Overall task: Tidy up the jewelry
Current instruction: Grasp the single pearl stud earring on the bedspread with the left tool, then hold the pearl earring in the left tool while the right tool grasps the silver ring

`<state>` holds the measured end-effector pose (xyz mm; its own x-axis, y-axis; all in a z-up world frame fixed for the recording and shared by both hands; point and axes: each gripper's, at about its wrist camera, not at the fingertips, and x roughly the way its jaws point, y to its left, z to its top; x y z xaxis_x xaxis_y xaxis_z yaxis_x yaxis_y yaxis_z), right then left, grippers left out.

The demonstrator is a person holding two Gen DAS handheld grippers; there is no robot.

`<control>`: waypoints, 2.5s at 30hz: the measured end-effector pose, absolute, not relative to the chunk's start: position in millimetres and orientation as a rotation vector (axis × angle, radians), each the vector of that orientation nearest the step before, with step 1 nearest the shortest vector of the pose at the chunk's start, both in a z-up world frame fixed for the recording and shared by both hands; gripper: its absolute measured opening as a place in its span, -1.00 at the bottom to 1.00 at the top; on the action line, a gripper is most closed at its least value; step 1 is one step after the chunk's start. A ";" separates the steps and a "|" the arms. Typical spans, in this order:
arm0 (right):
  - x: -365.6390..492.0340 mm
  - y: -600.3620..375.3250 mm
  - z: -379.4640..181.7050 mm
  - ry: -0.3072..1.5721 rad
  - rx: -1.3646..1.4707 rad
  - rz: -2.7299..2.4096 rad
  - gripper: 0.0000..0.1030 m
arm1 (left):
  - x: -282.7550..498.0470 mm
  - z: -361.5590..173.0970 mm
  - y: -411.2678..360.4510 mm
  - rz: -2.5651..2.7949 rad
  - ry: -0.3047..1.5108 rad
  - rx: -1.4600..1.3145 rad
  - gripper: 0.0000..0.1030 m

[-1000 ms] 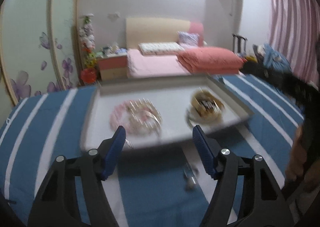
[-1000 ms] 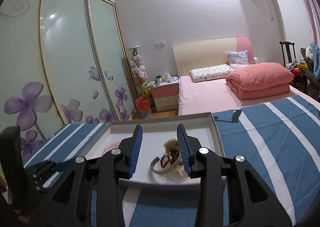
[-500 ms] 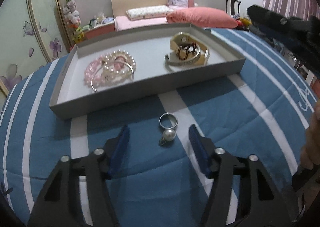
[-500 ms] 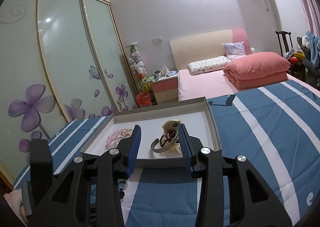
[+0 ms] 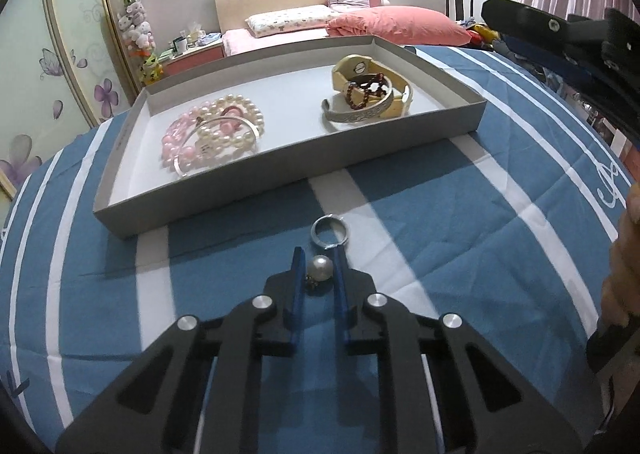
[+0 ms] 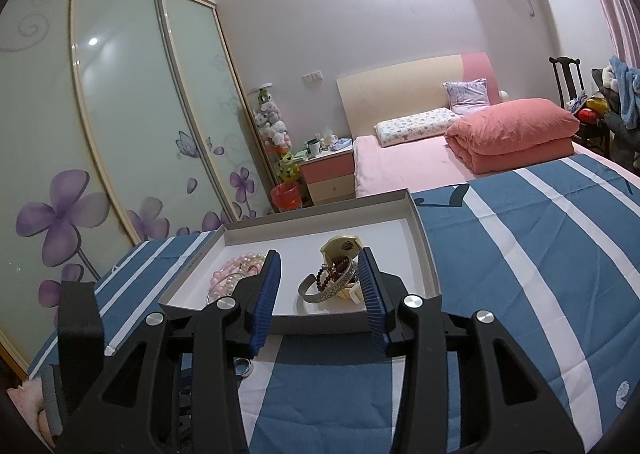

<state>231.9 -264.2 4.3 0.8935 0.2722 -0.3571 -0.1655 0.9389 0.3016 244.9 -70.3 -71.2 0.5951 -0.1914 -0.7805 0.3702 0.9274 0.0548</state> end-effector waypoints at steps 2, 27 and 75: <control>231.9 -264.3 3.3 0.412 0.265 0.234 -0.19 | 245.7 -70.0 -63.6 -0.319 0.876 0.224 -0.71; 249.0 -150.7 -53.5 0.870 -0.126 0.415 -0.19 | 278.2 -63.2 53.2 -0.040 0.894 0.012 -0.70; 219.2 -219.5 -5.0 0.517 0.024 0.147 -0.56 | 235.8 -25.1 2.3 -0.079 0.601 0.083 -0.71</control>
<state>219.2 -219.5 -5.0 0.8591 0.1459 -0.4905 -0.1337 0.9892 0.0601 235.8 2.3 -25.1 0.8218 -0.0495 -0.5676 0.0980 0.9936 0.0553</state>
